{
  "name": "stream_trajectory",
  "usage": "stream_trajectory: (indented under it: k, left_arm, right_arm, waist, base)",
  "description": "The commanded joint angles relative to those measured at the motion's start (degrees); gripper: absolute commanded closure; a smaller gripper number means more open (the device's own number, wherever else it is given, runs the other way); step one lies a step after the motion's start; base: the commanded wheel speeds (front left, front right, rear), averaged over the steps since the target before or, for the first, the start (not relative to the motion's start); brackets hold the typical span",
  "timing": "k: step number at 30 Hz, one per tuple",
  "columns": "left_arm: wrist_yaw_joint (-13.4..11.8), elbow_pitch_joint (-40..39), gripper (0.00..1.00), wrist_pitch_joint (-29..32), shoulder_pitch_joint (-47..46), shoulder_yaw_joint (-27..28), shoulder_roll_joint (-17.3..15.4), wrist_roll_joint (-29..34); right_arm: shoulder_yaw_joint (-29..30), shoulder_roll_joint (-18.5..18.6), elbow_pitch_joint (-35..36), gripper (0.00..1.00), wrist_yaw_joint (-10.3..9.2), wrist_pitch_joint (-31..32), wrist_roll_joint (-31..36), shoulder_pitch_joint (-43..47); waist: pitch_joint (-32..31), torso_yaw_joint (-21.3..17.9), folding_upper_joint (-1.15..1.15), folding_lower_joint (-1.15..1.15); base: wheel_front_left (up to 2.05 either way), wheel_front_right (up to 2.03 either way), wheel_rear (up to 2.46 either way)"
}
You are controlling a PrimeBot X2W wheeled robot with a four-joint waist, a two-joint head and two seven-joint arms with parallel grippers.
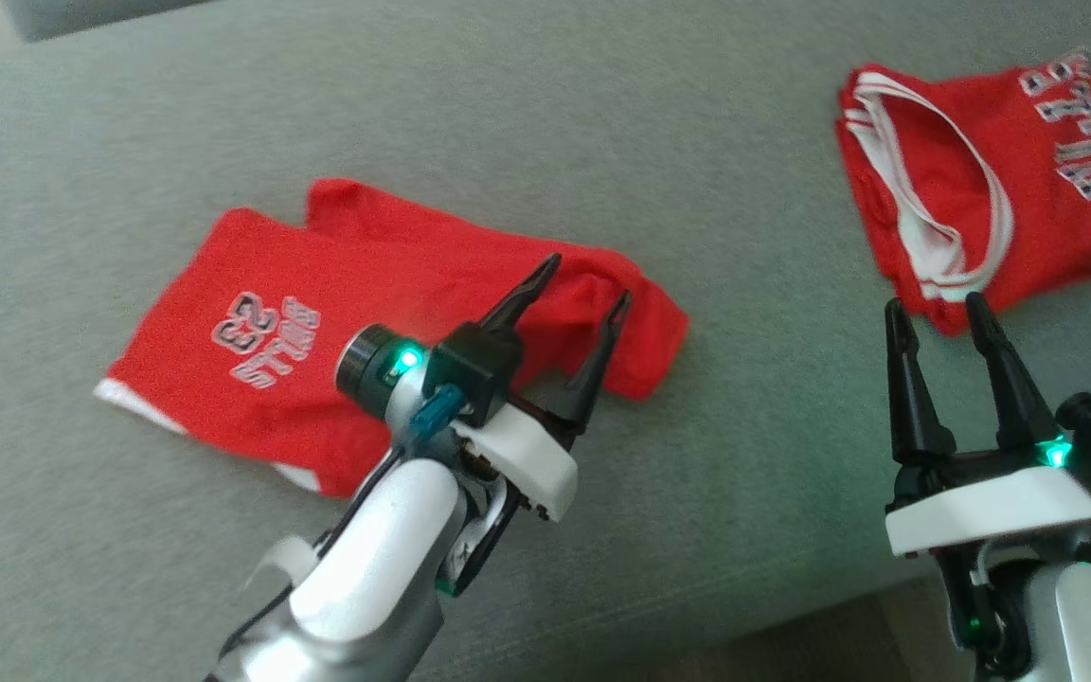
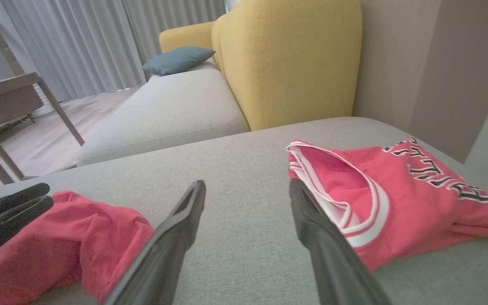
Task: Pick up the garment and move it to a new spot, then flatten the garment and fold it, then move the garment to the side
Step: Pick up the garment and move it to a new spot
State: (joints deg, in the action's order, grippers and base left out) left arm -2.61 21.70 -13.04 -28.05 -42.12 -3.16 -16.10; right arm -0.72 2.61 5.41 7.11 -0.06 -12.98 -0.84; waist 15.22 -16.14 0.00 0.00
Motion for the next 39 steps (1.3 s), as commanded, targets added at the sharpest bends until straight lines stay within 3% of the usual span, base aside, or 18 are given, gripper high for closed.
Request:
stream_trajectory:
  k: [1, 13, 17, 24, 30, 39]
  left_arm:
    - [-0.64, -2.55, 0.00, -0.62, -0.43, 1.54, -0.45, 0.59]
    - [-8.47, -13.36, 0.00, -1.91, 6.40, 13.83, -8.55, -1.08]
    - [-9.41, -15.36, 0.00, -1.94, 9.22, 18.70, -10.93, -2.27]
    - [-8.87, -16.79, 0.00, -1.95, 14.27, 23.89, -14.07, -3.06]
    - [-7.39, -16.49, 0.00, -1.96, 17.94, 23.42, -14.82, -3.06]
    - [-7.45, -16.60, 0.00, -1.87, 21.76, 22.54, -15.36, -3.33]
  right_arm:
    - [-0.85, 0.27, 1.86, 0.00, 0.37, 0.01, 0.24, -0.95]
    - [0.08, 0.27, 3.84, 0.00, 0.37, 2.35, 1.99, 0.07]
    - [0.32, 0.27, 4.20, 0.00, 0.37, 2.95, 2.35, 0.32]
    - [0.68, 0.27, 4.36, 0.00, 0.37, 3.63, 2.62, 1.30]
    - [0.59, 0.27, 4.50, 0.00, 0.37, 4.21, 2.55, 3.66]
    - [0.69, 0.27, 5.47, 0.00, 0.37, 5.35, 2.65, 6.27]
  waist:
    - [-1.98, 2.33, 0.00, 0.00]
    - [-4.77, 11.11, 0.00, 0.00]
    - [-5.52, 13.11, 0.00, 0.00]
    - [-7.31, 14.81, 0.00, 0.00]
    - [-9.85, 14.59, 0.00, 0.00]
    - [-12.90, 14.32, 0.00, 0.00]
  base:
    - [0.00, 0.00, 0.00]
    - [0.00, 0.00, 0.00]
    - [0.00, 0.00, 0.00]
    - [0.00, 0.00, 0.00]
    - [0.00, 0.00, 0.00]
    - [0.00, 0.00, 0.00]
